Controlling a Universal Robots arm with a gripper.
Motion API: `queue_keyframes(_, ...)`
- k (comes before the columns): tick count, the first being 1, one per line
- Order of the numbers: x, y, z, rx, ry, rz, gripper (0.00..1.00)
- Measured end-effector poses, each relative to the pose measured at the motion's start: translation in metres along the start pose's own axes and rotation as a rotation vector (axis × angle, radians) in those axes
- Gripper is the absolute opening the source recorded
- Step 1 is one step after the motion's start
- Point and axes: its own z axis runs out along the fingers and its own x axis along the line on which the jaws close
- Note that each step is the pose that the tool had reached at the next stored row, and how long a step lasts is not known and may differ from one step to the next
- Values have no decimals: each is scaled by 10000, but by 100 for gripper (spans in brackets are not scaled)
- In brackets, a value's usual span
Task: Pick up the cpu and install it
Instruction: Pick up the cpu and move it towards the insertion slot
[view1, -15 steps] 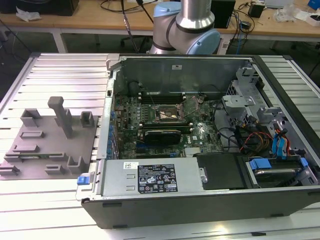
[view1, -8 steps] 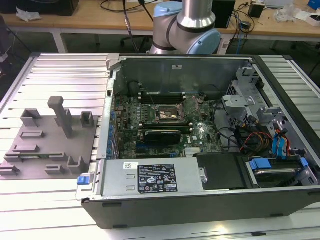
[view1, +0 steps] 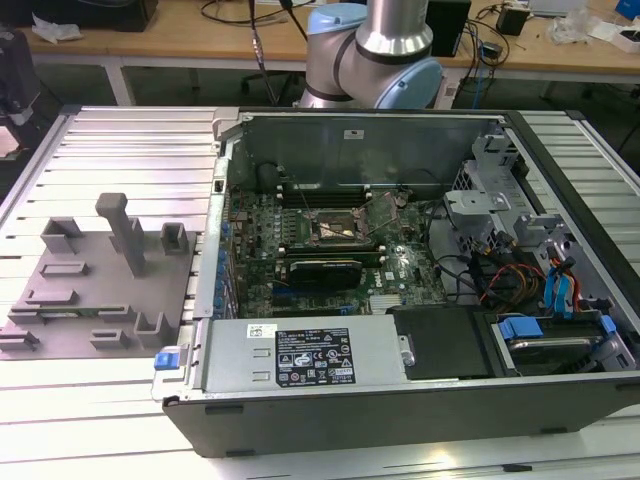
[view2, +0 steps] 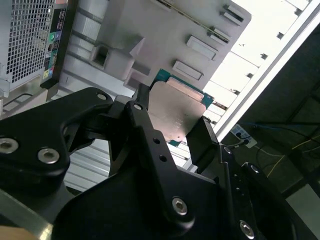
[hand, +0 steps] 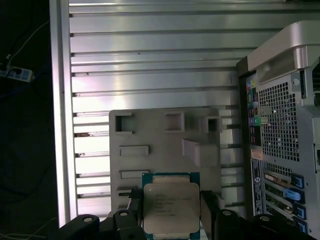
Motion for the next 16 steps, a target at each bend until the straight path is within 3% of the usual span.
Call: queue_keyframes(16, -374, 19, 22, 0, -1, 0, 55)
